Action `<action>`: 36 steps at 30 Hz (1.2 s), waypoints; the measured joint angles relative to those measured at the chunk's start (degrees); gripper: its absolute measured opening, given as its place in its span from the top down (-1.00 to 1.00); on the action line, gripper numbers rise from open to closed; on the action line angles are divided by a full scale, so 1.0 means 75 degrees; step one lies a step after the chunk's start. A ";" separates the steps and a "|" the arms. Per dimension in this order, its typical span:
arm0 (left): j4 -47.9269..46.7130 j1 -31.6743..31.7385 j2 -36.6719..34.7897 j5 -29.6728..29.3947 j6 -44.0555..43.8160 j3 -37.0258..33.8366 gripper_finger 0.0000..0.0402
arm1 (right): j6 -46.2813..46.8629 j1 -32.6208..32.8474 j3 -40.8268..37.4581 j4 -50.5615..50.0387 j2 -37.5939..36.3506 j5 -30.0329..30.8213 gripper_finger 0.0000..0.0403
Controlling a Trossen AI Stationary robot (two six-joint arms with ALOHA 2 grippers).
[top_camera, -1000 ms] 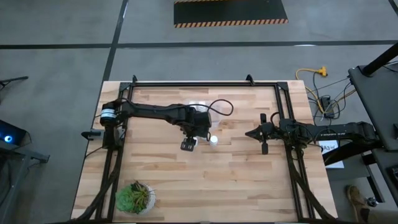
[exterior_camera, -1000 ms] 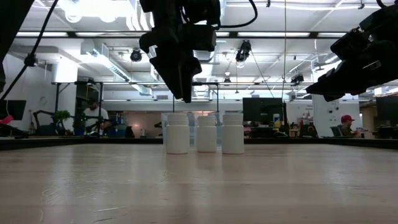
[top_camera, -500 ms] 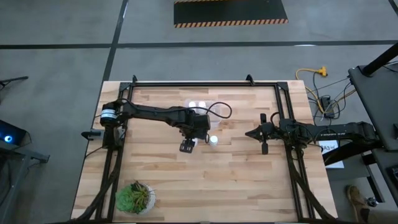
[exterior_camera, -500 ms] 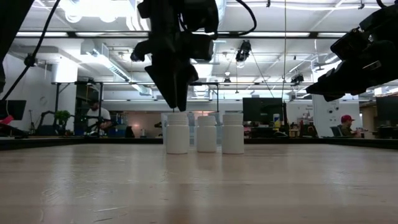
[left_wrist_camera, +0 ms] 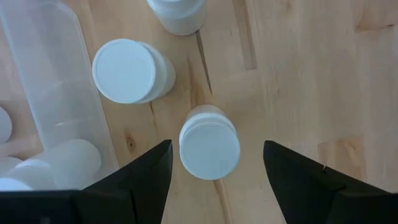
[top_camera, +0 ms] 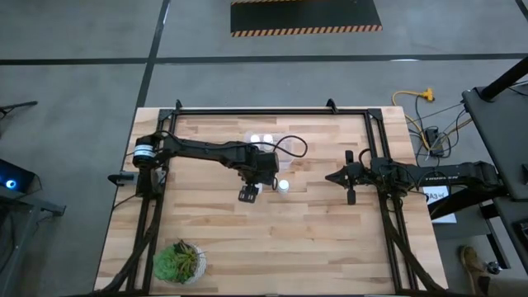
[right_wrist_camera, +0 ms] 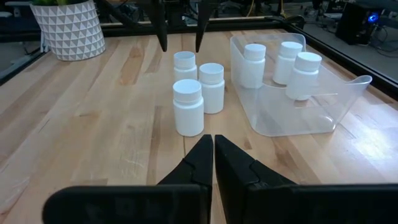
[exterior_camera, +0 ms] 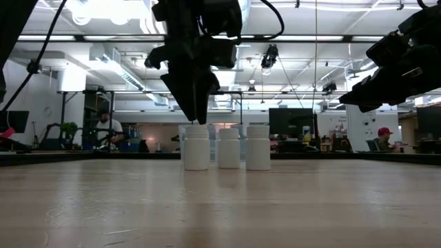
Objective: Pick and place pill bottles into a basket
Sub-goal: Put the left white pill bottle into the transparent bin
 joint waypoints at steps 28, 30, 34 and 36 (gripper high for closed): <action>0.0166 0.0000 0.0477 -0.0251 0.0010 -0.0006 -0.16 | -0.0003 0.0000 -0.0003 -0.0008 -0.0003 0.0000 0.96; 0.0155 0.0000 0.0476 -0.0251 0.0009 -0.0006 -0.13 | 0.0000 0.0000 -0.0003 -0.0009 -0.0003 0.0000 0.96; 0.0126 0.0000 0.0478 -0.0251 0.0009 -0.0006 0.06 | -0.0003 0.0002 -0.0003 -0.0009 -0.0003 0.0000 0.96; 0.0128 0.0000 0.0478 -0.0251 0.0007 -0.0006 0.20 | -0.0003 0.0000 -0.0003 -0.0009 -0.0003 0.0000 0.96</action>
